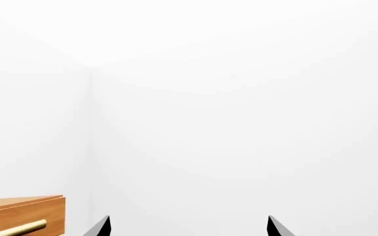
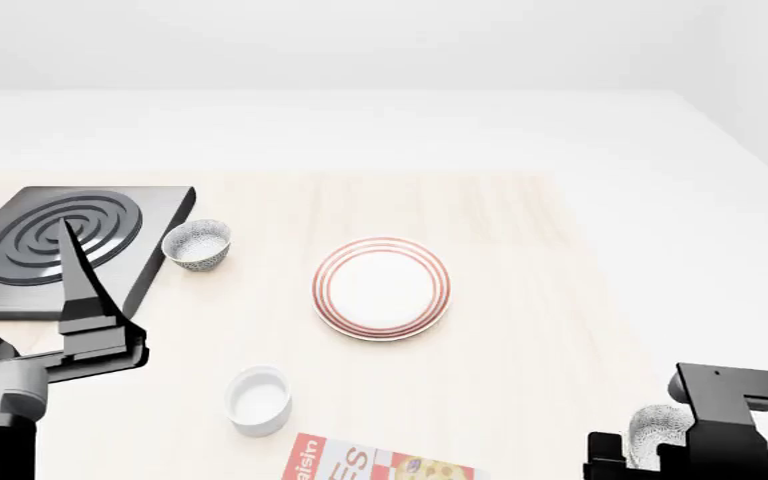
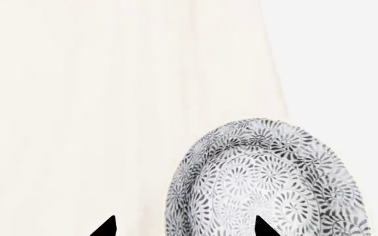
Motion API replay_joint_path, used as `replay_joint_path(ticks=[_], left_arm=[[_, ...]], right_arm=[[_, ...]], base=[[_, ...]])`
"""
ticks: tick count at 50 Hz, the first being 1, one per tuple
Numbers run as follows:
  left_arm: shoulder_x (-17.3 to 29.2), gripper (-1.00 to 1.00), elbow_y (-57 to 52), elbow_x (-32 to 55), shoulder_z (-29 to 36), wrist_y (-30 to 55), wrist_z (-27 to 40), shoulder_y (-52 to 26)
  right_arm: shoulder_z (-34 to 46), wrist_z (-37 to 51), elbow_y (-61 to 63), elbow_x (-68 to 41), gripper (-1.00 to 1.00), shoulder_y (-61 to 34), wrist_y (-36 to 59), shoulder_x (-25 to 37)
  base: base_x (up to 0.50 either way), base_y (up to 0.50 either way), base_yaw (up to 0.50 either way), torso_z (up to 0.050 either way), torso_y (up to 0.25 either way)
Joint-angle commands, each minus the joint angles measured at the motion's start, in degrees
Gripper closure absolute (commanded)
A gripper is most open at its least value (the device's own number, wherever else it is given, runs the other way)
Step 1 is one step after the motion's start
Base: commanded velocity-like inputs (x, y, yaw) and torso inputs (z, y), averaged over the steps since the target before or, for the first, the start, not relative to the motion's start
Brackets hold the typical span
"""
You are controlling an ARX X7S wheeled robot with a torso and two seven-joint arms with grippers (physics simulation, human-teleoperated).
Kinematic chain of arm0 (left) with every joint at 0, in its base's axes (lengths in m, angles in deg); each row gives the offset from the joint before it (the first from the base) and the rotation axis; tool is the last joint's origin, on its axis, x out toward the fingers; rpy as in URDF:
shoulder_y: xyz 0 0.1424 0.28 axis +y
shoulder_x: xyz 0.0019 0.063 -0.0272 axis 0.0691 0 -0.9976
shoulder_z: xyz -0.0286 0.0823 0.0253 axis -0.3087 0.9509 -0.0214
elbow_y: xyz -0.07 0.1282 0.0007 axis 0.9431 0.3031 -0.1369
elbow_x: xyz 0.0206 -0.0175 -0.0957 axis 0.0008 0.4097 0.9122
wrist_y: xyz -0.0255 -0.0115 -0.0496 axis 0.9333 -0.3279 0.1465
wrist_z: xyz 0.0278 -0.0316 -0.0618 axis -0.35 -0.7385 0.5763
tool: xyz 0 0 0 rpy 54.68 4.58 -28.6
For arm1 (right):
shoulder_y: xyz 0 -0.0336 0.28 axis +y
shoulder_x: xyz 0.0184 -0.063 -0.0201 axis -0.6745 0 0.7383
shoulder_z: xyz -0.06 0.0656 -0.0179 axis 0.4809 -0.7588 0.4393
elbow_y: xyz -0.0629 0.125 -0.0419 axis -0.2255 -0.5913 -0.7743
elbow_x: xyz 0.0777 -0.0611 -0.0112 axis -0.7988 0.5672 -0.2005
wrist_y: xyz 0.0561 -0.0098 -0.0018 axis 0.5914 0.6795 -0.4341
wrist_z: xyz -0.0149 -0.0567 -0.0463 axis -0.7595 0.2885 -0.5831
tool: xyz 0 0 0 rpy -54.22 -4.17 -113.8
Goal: Pick the akita bowl next to the cookies box and place it on the plate.
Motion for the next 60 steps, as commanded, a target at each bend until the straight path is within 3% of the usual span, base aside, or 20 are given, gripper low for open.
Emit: replay_joint_path(ticks=[1, 32, 33, 52, 60], left_arm=[[0.3, -1.0, 0.0, 0.2, 0.1, -0.2, 0.3, 0.2], [0.9, -1.0, 0.6, 0.4, 0.8, -0.5, 1.1, -0.1], [0.9, -1.0, 0.6, 0.4, 0.8, -0.5, 1.1, -0.1], [1.3, -1.0, 0.6, 0.8, 0.6, -0.7, 1.6, 0.2], [1.5, -1.0, 0.4, 0.9, 0.8, -0.3, 1.9, 0.1]], right_arm=[[1.9, -1.9, -0.7, 3.3, -1.0, 1.1, -0.1, -1.7], [4.1, -5.5, -2.6, 7.3, -1.0, 0.8, -0.9, -3.0], [4.2, -5.5, -2.6, 7.3, 1.0, 0.8, -0.8, -3.0], [-0.1, -10.2, 2.6, 13.6, 1.0, 3.7, -8.9, -3.2], [-3.0, -12.6, 6.0, 10.2, 1.0, 1.5, -9.2, -0.9]], base=[[0.0, 0.0, 0.0, 0.0, 0.0], [0.0, 0.0, 0.0, 0.0, 0.0], [0.0, 0.0, 0.0, -0.015, 0.0], [0.0, 0.0, 0.0, -0.001, 0.0], [0.0, 0.0, 0.0, 0.0, 0.0]])
